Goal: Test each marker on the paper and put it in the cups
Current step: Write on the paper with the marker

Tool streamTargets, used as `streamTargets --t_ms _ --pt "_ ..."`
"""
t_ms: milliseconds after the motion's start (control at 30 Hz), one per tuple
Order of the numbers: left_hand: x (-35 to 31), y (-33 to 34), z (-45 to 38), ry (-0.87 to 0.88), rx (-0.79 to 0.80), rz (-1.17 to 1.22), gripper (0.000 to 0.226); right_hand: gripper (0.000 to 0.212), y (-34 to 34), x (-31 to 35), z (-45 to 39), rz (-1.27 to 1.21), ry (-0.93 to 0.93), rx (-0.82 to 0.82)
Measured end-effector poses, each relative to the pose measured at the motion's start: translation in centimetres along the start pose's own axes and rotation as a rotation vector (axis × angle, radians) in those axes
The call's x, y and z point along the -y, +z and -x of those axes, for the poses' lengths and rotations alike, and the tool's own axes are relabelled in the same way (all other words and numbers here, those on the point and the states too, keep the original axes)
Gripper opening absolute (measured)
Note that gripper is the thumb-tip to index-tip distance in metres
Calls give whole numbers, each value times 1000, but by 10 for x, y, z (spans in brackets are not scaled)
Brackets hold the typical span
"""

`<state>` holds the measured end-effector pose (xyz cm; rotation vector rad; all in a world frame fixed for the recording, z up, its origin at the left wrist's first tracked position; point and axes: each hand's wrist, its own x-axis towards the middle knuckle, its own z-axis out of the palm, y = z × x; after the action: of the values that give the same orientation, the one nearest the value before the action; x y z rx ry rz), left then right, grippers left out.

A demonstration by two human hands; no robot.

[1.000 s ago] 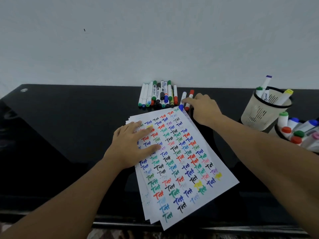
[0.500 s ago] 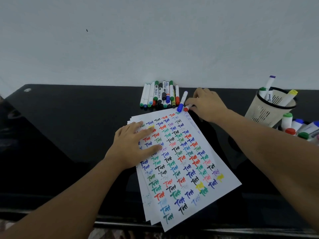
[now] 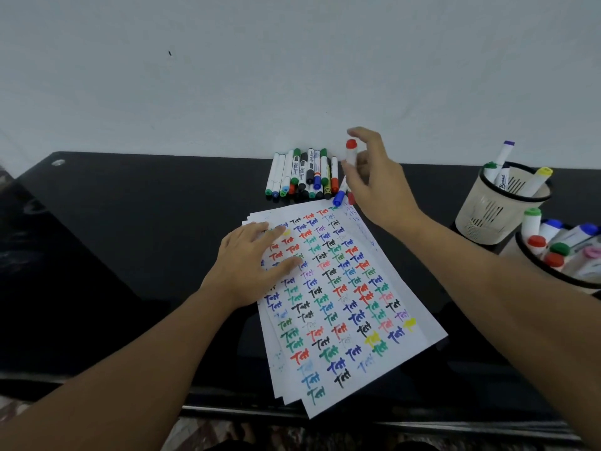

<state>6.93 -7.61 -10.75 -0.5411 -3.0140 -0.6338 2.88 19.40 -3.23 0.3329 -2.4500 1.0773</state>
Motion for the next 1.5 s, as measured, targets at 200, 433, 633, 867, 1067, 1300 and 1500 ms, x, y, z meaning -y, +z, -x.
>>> streamTargets --t_ms 200,433,633,867,1067,1300,1500 --pt "-9 -5 8 -3 -130 52 77 28 27 36 26 -518 402 -47" --pt "-7 -4 8 53 -147 53 41 32 36 24 54 -709 597 112" --pt "-7 -5 8 46 -178 64 46 34 29 25 49 -801 597 141" --pt "-6 -3 9 72 -202 29 32 30 34 23 54 -458 485 270" --pt "-9 -2 12 114 -247 45 28 37 38 19 48 533 -230 454" --pt "-6 1 13 179 -287 65 26 38 55 32 47 570 -238 647" --pt "-2 4 13 251 -299 58 27 42 57 29 46 718 -358 535"
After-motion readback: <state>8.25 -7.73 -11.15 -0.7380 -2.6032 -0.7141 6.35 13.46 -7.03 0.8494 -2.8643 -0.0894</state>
